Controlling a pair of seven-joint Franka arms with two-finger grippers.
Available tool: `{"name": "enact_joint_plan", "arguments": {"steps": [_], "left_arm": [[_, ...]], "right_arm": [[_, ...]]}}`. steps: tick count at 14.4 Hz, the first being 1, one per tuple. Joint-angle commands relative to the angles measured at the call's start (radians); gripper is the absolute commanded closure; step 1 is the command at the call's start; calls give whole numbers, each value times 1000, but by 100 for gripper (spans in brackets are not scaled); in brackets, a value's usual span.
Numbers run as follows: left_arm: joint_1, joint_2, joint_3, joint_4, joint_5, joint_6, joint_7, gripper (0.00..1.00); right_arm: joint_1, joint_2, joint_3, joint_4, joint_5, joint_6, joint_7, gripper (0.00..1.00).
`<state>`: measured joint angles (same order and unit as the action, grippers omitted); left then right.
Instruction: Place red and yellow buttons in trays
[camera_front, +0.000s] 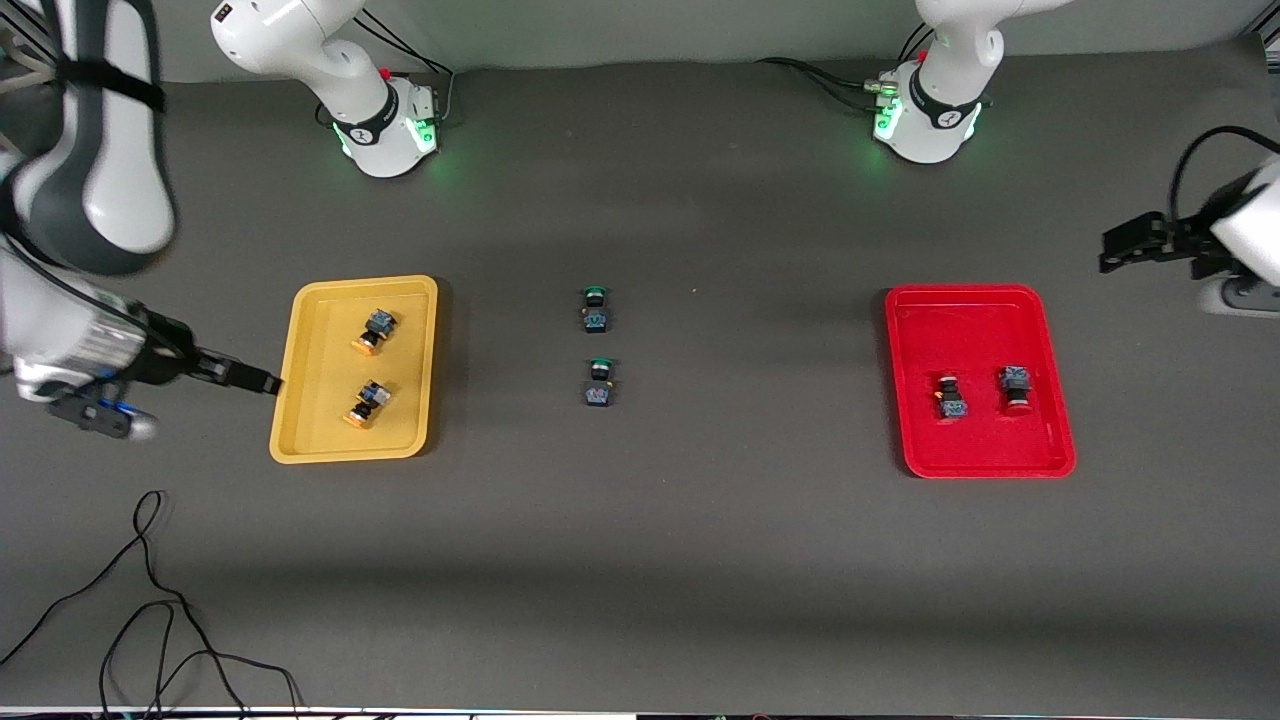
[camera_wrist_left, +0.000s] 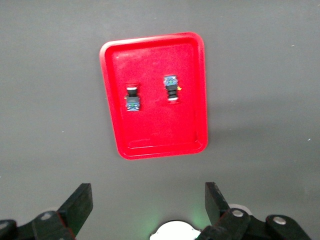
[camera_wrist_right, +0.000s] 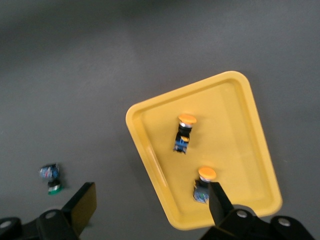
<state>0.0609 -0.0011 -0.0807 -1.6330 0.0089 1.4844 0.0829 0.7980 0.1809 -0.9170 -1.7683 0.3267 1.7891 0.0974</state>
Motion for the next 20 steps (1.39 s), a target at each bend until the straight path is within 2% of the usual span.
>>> {"name": "enact_joint_plan", "arguments": {"steps": [1,2,3,4,5,6,7,10,11,20], "left_arm": [[-191,-11,160,-4,-7,13,-37,0],[-199,-11,162,-7,-7,19,-38,0],[-199,-11,162,-7,-7,19,-38,0],[-197,-11,160,-5,-7,19,-38,0],[-194,-11,160,-5,-7,19,-38,0],[-193,-11,160,-4,-7,19,-37,0],[-193,-10,160,-2,-6,19,-37,0],[-196,-10,159,-1,-4,17,-38,0],[-194,-11,157,1,-4,17,-37,0],[-197,-28,157,-2,-3,5,-37,0]], "right_arm": [[-34,-121,59,35,-105,-85,-15,0],[-130,-170,172,36,-142,-99,-15,0],[-254,-223,335,32,-199,-105,-15,0],[-352,-263,469,23,-271,-108,-15,0],[-402,-290,548,12,-311,-112,-15,0],[-437,-308,597,10,-325,-122,-15,0],[-492,-320,650,10,-325,-131,-16,0],[-705,-322,866,12,-325,-136,-28,0],[-732,-314,897,16,-325,-136,-28,0],[-770,-278,902,41,-324,-140,-79,0]]}}
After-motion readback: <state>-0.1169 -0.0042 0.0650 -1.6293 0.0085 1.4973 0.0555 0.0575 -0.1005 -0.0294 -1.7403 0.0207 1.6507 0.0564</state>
